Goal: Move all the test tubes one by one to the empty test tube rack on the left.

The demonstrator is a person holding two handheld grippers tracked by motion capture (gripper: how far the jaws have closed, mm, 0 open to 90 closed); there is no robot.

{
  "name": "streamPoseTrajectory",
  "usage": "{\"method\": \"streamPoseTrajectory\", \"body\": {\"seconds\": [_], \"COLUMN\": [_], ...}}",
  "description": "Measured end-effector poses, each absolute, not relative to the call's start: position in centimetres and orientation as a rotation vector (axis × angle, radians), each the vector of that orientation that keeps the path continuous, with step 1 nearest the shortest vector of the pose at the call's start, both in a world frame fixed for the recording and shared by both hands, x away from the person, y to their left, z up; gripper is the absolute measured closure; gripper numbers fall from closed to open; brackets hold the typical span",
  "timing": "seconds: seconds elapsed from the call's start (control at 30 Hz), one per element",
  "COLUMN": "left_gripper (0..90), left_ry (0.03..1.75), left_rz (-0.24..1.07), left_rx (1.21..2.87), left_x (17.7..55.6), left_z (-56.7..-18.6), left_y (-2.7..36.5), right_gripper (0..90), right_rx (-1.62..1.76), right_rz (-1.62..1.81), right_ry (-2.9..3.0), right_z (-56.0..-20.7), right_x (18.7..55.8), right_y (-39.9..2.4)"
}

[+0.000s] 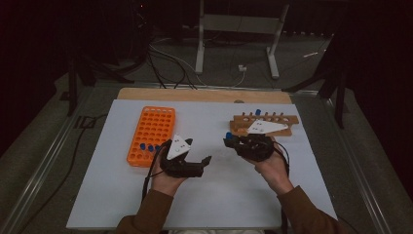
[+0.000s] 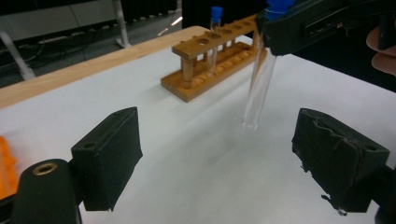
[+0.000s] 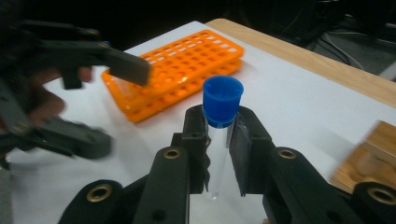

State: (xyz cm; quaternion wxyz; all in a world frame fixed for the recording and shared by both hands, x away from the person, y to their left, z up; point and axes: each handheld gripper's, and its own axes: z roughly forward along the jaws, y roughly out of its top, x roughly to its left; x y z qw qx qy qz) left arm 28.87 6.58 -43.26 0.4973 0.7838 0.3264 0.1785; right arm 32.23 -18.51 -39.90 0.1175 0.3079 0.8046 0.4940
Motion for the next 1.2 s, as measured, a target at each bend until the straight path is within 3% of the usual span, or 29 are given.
{"method": "streamPoseTrajectory", "body": {"seconds": [0.17,0.4,0.5,0.73,0.9,1.0,1.2], "left_gripper": [27.8,35.8,42.5,67.3,77.5,78.1,78.3], "left_ry": [0.766,0.755,0.753,0.725,0.697,0.689,0.721], "left_rz": [0.394,0.381,0.388,0.395,0.389,0.394,0.406], "left_rx": [1.907,1.907,1.902,1.909,1.915,1.921,1.912], "left_x": [29.2,29.3,29.2,29.0,28.9,28.9,29.0], "left_z": [-43.6,-43.9,-43.9,-44.0,-44.0,-44.0,-44.1], "left_y": [5.9,5.4,5.4,5.5,5.5,5.6,6.1], "right_gripper": [77.2,77.1,77.1,77.0,77.1,76.5,54.0], "right_rx": [0.857,0.827,0.819,0.81,0.812,0.806,0.804], "right_rz": [1.457,1.487,1.489,1.495,1.495,1.497,1.536], "right_ry": [2.389,2.424,2.437,2.45,2.454,2.457,2.446], "right_z": [-39.8,-39.8,-39.9,-40.0,-40.0,-40.1,-40.0], "right_x": [31.8,31.4,31.2,31.1,31.2,31.2,31.2], "right_y": [-17.0,-15.5,-15.2,-14.8,-14.6,-14.6,-15.1]}}
